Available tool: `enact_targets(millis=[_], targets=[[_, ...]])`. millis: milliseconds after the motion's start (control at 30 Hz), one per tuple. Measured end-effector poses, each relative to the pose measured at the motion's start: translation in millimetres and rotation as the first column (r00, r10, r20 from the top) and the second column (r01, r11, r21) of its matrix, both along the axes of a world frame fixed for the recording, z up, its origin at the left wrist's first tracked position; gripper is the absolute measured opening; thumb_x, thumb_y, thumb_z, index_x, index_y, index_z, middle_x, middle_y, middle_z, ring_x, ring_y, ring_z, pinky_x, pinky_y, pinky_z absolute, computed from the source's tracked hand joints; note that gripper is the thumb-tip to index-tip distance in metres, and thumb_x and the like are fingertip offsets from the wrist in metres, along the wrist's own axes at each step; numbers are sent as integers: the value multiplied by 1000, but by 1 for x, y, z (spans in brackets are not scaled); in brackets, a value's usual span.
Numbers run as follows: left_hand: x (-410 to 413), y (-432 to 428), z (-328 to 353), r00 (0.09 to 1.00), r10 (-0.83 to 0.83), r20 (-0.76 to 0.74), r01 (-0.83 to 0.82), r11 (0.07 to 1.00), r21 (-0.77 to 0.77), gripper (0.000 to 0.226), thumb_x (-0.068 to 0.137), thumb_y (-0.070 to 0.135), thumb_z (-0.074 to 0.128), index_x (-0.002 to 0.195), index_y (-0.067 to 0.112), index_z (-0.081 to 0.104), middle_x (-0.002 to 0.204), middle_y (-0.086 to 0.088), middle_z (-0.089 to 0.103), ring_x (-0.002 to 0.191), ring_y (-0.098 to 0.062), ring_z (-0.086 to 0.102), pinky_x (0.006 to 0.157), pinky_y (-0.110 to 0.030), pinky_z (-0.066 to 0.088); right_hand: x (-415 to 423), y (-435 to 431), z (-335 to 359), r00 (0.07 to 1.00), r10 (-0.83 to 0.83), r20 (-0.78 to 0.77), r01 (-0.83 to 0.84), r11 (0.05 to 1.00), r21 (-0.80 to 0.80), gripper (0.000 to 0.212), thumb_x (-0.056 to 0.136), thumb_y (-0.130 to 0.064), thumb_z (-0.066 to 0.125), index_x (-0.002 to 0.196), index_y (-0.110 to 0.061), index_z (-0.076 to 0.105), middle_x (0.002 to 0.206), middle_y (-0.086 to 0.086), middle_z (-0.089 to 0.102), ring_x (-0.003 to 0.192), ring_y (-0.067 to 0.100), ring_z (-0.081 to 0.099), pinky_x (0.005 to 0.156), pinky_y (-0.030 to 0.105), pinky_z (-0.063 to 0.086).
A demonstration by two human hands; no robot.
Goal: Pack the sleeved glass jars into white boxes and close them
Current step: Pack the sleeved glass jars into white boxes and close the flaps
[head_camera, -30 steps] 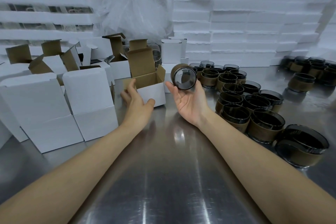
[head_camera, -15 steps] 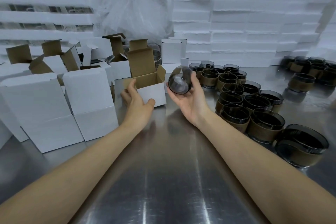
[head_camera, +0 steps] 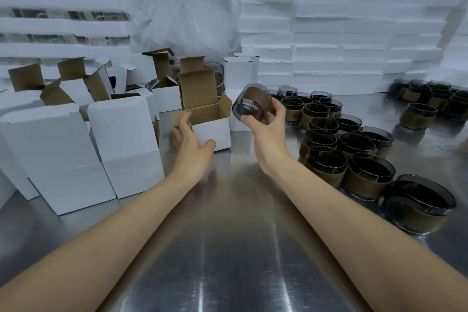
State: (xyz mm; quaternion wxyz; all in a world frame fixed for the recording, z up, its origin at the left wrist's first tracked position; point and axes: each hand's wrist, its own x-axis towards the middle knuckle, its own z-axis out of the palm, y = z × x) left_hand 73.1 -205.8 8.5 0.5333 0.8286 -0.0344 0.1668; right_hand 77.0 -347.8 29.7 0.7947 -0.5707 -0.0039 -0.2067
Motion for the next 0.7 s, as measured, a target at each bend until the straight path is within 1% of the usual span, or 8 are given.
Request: enact_targets(millis=[33,100,200,300,333,433,567,700], targets=[[0,0,0,1000,-2,3,2,1000,2,73,90,8,57,147,23,15,149,-4,17,140,-20,21,100,-22,19,-1,0,1,998,-29,48,30,999,-25,63,79,2,72,123,-27,36,123,8,56,103,11,60,79,13,47],[-1,0,0,1000,-5,12,5,1000,6,72,90,7,56,148,22,16,149,-5,18,140,-19,21,100,-21,17,-3,-2,2,986,-88,142,103,989,-103,64,75,1,76,119,-28,41,122,10,53,101,13,61,75,12,49],[-1,0,1,1000,-14,22,14,1000,12,70,90,6,56,147,22,18,150,-4,18,140,-19,21,101,-21,18,-7,-1,4,952,-148,267,213,949,-232,67,72,1,78,113,-40,45,124,6,38,103,16,58,79,14,50],[-2,-1,2,999,-26,28,25,999,20,64,92,8,54,145,25,22,150,-2,20,139,-18,24,100,-21,20,-9,-1,4,919,-101,382,237,914,-329,70,72,-2,80,117,-44,46,118,-5,30,113,23,52,90,25,53],[-3,-1,2,999,-30,29,29,999,23,61,94,11,53,145,26,23,149,-2,20,139,-18,25,100,-21,20,-10,-2,5,908,-77,411,246,894,-375,71,72,-5,81,120,-43,46,118,-8,30,117,24,49,92,27,52],[-4,-2,2,999,-32,39,31,999,30,51,97,19,52,141,27,28,147,-2,22,137,-18,28,99,-21,22,-13,-2,5,877,-55,478,316,815,-485,74,71,-13,84,132,-30,45,119,-8,37,115,12,48,89,21,50],[-7,-3,4,998,-30,53,28,998,52,42,98,30,51,136,26,34,142,-1,25,132,-18,35,99,-21,27,-17,-3,8,823,-73,564,416,754,-509,73,69,-16,85,131,-13,47,119,-2,47,108,3,49,81,24,53],[-11,-3,6,995,-54,89,47,995,85,40,96,37,53,131,22,40,137,-1,28,127,-14,37,100,-20,29,-19,-2,11,726,27,687,510,650,-564,76,73,-9,81,135,-20,40,125,-2,40,113,8,46,83,22,53]])
